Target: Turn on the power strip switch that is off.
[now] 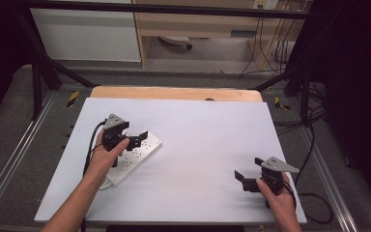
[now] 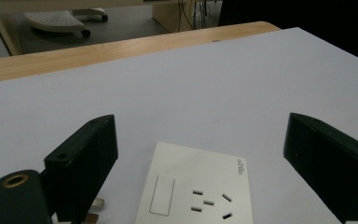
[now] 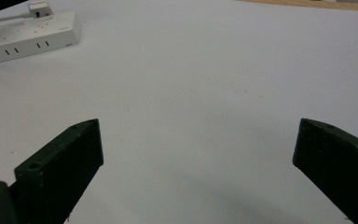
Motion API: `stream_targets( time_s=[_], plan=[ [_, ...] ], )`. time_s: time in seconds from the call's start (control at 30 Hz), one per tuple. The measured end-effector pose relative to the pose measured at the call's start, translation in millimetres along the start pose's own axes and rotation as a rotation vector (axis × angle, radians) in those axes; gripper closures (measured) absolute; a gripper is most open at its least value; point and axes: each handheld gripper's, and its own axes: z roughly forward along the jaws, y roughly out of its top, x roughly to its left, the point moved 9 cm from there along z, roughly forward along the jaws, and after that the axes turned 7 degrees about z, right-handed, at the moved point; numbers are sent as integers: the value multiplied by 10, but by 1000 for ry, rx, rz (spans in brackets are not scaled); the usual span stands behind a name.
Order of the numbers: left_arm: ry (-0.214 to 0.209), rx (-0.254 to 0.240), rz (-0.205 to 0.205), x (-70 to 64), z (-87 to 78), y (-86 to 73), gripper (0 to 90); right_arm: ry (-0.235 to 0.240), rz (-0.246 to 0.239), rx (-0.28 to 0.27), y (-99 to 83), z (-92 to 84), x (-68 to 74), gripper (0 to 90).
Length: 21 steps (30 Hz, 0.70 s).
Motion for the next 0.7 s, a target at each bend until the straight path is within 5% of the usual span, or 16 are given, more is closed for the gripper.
stream_targets(
  time_s=[0.7],
  plan=[
    [-39,-61,17,-103,-353,44,66,-3,-2,1,-3,4,2,20]
  ],
)
